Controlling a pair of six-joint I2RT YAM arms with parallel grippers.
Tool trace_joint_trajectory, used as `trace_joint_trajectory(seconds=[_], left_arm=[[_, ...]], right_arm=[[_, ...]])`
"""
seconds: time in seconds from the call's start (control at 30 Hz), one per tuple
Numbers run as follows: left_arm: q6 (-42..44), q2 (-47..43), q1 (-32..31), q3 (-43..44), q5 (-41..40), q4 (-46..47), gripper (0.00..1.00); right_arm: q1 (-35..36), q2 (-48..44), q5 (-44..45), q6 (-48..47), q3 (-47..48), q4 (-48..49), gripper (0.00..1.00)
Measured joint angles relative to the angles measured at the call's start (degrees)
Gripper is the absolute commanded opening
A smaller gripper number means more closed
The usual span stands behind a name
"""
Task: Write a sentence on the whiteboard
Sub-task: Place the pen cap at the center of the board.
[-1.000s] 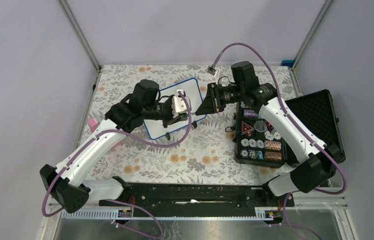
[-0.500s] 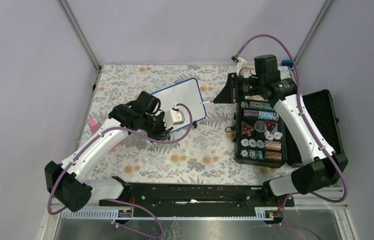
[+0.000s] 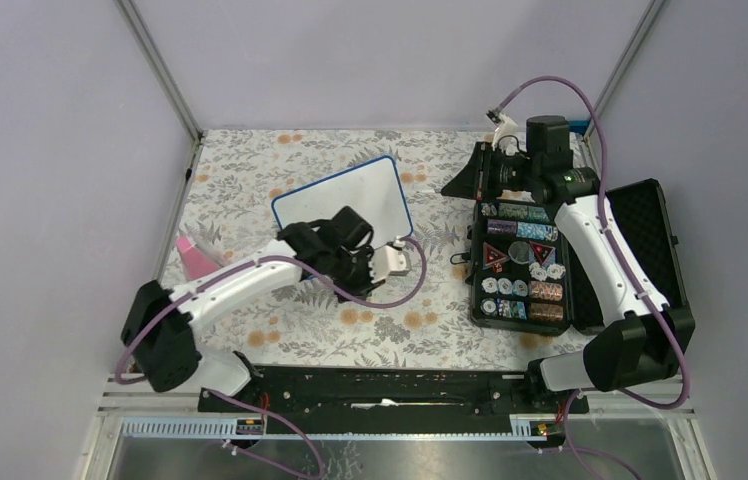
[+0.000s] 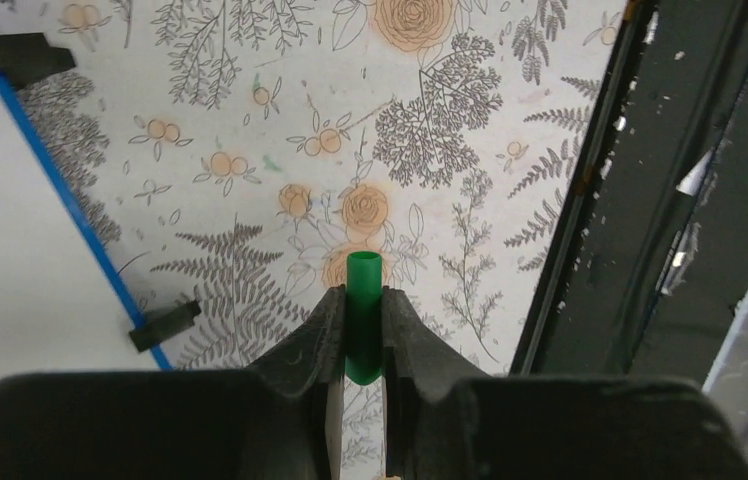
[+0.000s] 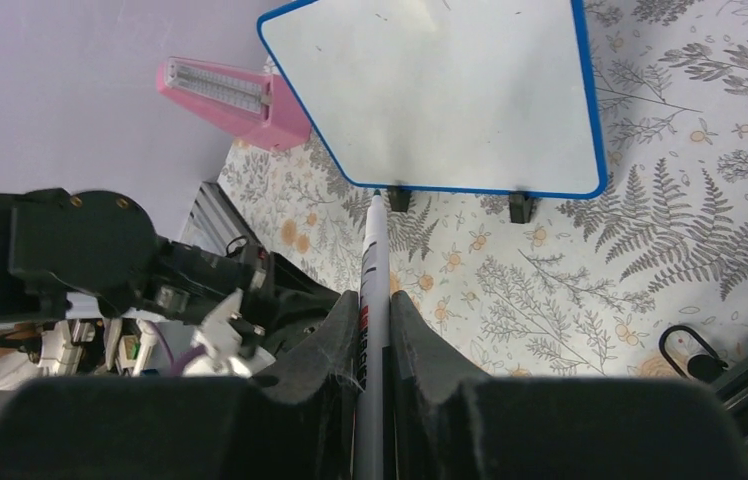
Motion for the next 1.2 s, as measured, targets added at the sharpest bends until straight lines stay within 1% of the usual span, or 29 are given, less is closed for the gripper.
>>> trace_joint_trajectory(seconds=[0.23,0.37,0.57,0.83,0.97,1.1,1.2], left_arm=[[-1.7,9.3,-4.0,-1.5,-3.3,7.0,0.03],[-2.3,13.5,-4.6,-2.1,-4.3,9.6,0.05],[-2.8,17.7,-5.0,-2.2,-4.6,12.1,0.10],[-3.0,20.9,-5.7,-2.2,-5.1,13.7,0.18],[-3.1,21.7,-5.8,-2.2,-5.5,14.0,0.27],[-3.1,21.7,-6.1,-2.2,-6.1,14.4,0.34],[-3.2,21.7,-6.4,-2.2,-6.4,14.4,0.37]], right_arm=[[-0.7,-0.1,1.4,0.1,-4.5,3.4,0.00],[-0.9,-0.2,2.1,0.1,-7.9,5.4,0.00],[-1.0,-0.2,2.4,0.1,-10.1,7.1,0.00],[-1.1,-0.2,2.3,0.1,-10.3,8.4,0.00],[-1.1,-0.2,2.1,0.1,-10.3,8.4,0.00],[-1.1,-0.2,2.1,0.1,-10.3,8.4,0.00],[-1.1,-0.2,2.0,0.2,-10.3,8.4,0.00]])
